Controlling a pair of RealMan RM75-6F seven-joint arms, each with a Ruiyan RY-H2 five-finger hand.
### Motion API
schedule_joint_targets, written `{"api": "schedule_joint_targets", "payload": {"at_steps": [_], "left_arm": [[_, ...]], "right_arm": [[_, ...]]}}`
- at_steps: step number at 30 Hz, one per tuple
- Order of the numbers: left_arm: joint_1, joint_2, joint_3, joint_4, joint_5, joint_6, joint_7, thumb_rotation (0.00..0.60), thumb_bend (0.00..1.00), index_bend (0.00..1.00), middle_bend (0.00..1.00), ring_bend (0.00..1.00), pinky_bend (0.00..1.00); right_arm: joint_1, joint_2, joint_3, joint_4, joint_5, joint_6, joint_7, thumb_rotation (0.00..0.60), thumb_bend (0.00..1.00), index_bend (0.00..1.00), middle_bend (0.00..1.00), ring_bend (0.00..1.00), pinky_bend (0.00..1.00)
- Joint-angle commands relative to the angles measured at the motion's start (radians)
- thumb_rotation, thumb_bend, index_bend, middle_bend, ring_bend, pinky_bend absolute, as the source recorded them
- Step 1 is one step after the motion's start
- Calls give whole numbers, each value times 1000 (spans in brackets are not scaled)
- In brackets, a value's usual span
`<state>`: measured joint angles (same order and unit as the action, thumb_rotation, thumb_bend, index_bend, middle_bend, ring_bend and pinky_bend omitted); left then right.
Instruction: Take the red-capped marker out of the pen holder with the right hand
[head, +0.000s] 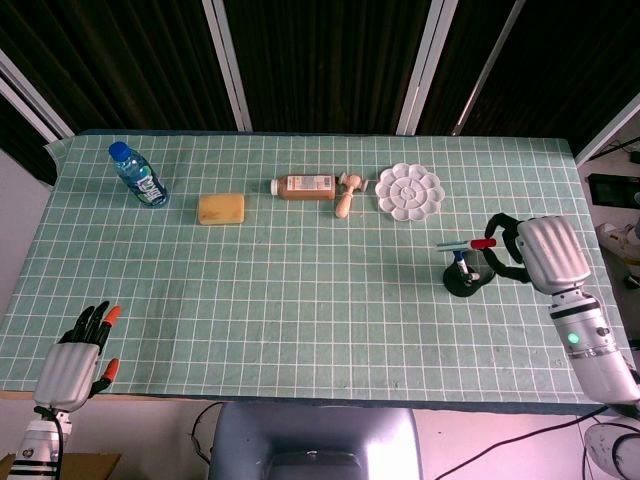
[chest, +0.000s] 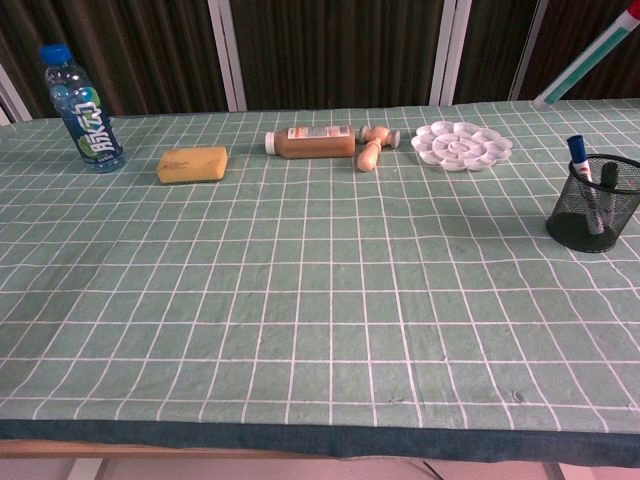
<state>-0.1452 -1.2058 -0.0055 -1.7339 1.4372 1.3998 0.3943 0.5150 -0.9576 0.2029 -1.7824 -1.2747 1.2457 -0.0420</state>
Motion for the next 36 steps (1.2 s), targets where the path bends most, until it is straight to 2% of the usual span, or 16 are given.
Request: {"api": "schedule_joint_targets", "payload": {"at_steps": [1, 3, 6, 8, 16, 19, 27, 32, 36], "left_arm": [[0, -1, -2, 1, -3, 0, 2, 600, 388, 56, 0, 30, 359], [0, -1, -3, 2, -6, 1, 3, 600, 389, 57, 0, 30, 359], [2, -3, -7, 3, -9, 7, 3, 600, 388, 56, 0, 30, 360], [3, -3, -8, 3, -10, 9, 4, 600, 388, 56, 0, 30, 359], [1, -1, -9, 2, -18, 2, 0, 600, 388, 56, 0, 35, 360], [1, 1, -9, 2, -20, 0, -4, 600, 388, 56, 0, 36, 360], [1, 4, -9, 1, -21, 0, -8, 600, 389, 56, 0, 36, 361], [0, 4, -9, 0, -23, -3, -6, 600, 388, 56, 0, 36, 361], [-1, 4, -9, 0, -22, -3, -6, 600, 388, 56, 0, 36, 361]], "right_arm": [[60, -169, 17, 157, -111, -6, 122, 600, 779, 872, 1000, 1000, 1000], [88, -227, 14, 222, -127, -29, 116, 600, 780, 872, 1000, 1000, 1000], [132, -364, 23, 362, -144, -16, 28, 600, 780, 872, 1000, 1000, 1000], [151, -438, 28, 429, -151, -8, 33, 600, 779, 873, 1000, 1000, 1000], [221, -672, 23, 704, -213, -11, 388, 600, 780, 873, 1000, 1000, 1000], [236, -716, 12, 765, -219, -36, 492, 600, 780, 873, 1000, 1000, 1000], [261, -776, -26, 885, -231, -103, 588, 600, 779, 859, 1000, 1000, 1000], [272, -753, -63, 887, -228, -200, 612, 600, 779, 723, 1000, 1000, 1000], [273, -730, -70, 869, -214, -243, 603, 600, 766, 634, 1000, 1000, 997]]}}
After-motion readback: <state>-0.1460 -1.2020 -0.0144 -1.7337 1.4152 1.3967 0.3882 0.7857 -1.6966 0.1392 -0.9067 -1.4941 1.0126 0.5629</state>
